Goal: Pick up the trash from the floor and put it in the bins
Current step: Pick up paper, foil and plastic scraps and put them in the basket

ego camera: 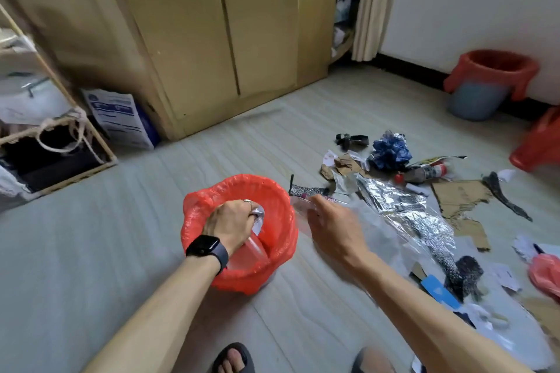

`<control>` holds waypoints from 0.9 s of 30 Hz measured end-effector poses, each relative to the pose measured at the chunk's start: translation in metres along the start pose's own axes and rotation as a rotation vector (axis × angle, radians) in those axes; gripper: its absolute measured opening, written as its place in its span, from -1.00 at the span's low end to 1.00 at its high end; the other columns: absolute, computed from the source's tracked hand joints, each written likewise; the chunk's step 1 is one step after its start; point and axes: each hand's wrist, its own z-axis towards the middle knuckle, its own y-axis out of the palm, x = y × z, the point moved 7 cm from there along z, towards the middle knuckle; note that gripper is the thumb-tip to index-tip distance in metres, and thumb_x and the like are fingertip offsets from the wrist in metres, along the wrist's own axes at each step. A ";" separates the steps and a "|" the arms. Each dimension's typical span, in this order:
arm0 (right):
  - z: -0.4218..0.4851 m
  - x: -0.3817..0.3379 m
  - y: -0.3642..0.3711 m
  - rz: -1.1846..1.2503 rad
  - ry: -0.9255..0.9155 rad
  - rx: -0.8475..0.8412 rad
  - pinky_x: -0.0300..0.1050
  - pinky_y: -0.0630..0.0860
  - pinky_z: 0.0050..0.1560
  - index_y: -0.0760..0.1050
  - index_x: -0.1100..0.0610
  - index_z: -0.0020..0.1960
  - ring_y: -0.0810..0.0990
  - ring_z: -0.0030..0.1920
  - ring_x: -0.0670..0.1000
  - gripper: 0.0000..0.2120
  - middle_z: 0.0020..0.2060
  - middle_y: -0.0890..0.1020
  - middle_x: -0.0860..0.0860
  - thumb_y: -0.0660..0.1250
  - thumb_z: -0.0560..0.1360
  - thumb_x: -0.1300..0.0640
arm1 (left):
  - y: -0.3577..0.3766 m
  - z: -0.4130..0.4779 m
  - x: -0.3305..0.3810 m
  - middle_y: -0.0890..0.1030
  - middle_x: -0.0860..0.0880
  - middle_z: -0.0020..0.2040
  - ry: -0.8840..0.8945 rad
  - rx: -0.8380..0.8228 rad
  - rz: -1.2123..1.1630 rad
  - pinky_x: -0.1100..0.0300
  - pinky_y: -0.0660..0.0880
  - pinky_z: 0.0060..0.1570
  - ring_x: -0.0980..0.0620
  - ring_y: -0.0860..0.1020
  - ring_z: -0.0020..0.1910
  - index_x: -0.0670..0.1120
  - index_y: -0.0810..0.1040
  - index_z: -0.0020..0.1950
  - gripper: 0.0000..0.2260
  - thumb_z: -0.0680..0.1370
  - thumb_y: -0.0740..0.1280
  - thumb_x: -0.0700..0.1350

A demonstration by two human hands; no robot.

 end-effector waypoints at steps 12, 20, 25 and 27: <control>0.046 -0.021 0.114 -0.027 0.267 -0.321 0.09 0.10 0.52 0.16 -0.08 0.54 0.07 0.54 0.17 -0.22 0.57 0.09 0.14 0.34 0.40 -0.21 | 0.066 -0.033 -0.103 0.11 -0.04 0.59 -0.302 -0.180 0.010 -0.06 0.04 0.52 -0.10 0.07 0.56 0.25 0.50 0.31 -0.66 0.54 0.23 0.06; -0.003 0.026 0.133 0.187 0.585 -0.413 0.12 0.62 -0.05 0.30 0.13 0.15 0.66 -0.14 0.22 -0.67 -0.08 0.63 0.19 0.21 0.39 0.16 | 0.082 -0.048 -0.097 -0.13 -0.06 0.61 -0.390 -0.216 -0.022 -0.10 0.01 0.53 -0.22 -0.29 0.54 0.08 0.37 0.47 -0.53 0.55 0.16 -0.11; -0.046 0.061 0.104 0.199 0.677 -0.379 0.11 0.61 -0.01 0.33 0.13 0.14 0.64 -0.06 0.22 -0.63 -0.02 0.63 0.18 0.21 0.35 0.11 | 0.098 -0.058 -0.054 -0.05 -0.07 0.60 -0.269 -0.267 0.094 -0.11 -0.07 0.53 -0.30 -0.23 0.54 0.10 0.42 0.41 -0.57 0.54 0.17 -0.07; -0.065 0.075 0.095 0.224 0.693 -0.410 0.14 0.65 -0.10 0.34 0.08 0.17 0.68 -0.15 0.22 -0.56 -0.07 0.66 0.16 0.21 0.30 0.06 | 0.107 -0.069 -0.034 -0.04 -0.07 0.60 -0.234 -0.321 0.155 -0.16 -0.09 0.52 -0.37 -0.23 0.52 0.10 0.39 0.43 -0.56 0.53 0.16 -0.05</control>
